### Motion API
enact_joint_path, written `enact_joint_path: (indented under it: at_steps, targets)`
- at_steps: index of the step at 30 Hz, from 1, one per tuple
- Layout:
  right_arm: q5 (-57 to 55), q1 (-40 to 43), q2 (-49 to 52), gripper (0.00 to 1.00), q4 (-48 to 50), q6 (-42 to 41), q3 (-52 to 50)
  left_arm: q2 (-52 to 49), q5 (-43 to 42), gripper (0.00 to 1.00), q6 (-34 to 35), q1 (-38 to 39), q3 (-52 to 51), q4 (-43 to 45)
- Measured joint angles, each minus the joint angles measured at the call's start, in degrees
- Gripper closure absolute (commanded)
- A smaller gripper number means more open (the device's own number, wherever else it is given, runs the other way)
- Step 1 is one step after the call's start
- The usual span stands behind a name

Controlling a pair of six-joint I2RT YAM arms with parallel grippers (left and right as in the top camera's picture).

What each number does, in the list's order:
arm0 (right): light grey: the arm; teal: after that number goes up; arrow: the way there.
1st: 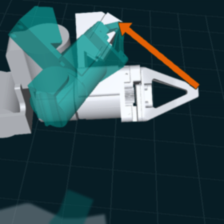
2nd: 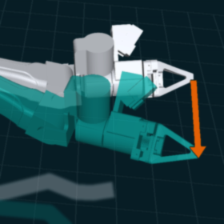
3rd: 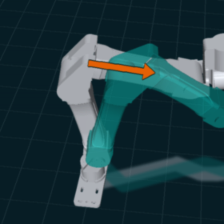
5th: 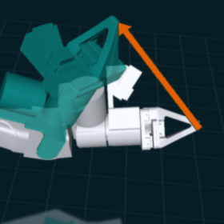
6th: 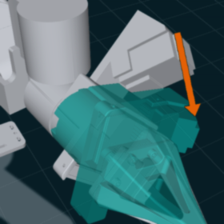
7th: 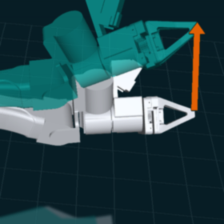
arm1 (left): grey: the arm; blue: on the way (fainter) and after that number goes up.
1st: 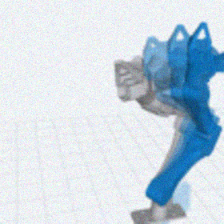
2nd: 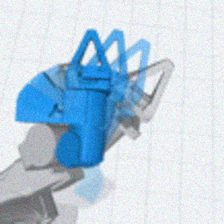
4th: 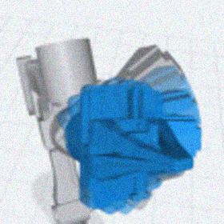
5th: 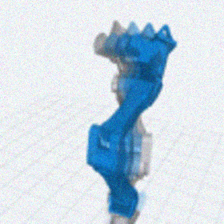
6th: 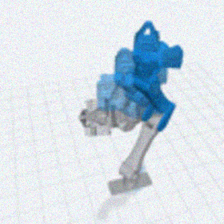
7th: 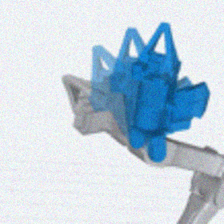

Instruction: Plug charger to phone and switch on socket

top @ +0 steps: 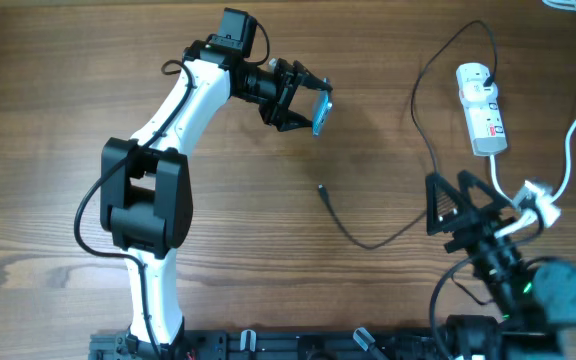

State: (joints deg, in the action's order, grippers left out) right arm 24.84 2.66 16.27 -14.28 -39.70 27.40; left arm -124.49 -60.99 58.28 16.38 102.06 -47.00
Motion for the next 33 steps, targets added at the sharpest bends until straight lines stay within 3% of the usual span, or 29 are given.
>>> enact_joint_path:
  at_steps: [5,6,8,11,13,17,19,24,26,33]
  targets:
    - [8.11,0.11,28.37,0.01,-29.16,16.24,29.88,0.0,-1.11,0.32,3.74,-0.7,-0.09,3.26]
    - [14.38,0.0,34.34,0.01,-29.92,17.64,35.01,0.0,-1.14,0.32,4.04,-0.81,-0.09,3.52]
    - [27.85,-0.28,43.21,0.01,-19.19,17.29,39.58,0.0,-1.31,0.32,4.66,-1.03,-0.11,3.78]
    - [31.39,-4.96,49.13,0.01,-18.75,15.69,41.66,0.0,-1.29,0.32,5.07,-1.05,-0.11,3.76]
    - [23.52,-13.51,52.24,0.01,-25.66,15.21,44.52,0.0,-1.31,0.32,5.11,-1.03,-0.11,3.78]
    - [-4.33,-31.89,62.79,0.01,-41.57,11.04,58.38,0.0,-1.31,0.32,5.49,-1.03,-0.11,3.74]
    - [-17.05,-36.81,69.55,0.01,-46.14,7.93,65.13,0.0,-1.51,0.32,5.92,-1.03,-0.11,3.76]
    - [-33.99,-38.88,82.51,0.16,-46.18,1.77,69.85,0.0,-2.01,0.32,6.6,-1.03,-0.11,3.76]
    - [-35.93,-38.84,84.46,0.3,-43.21,2.36,69.83,0.0,-2.14,0.31,6.97,-1.03,-0.11,3.78]
    - [-41.05,-38.84,88.24,0.3,-39.89,2.82,69.94,0.0,-2.36,0.31,7.65,-1.03,-0.11,3.78]
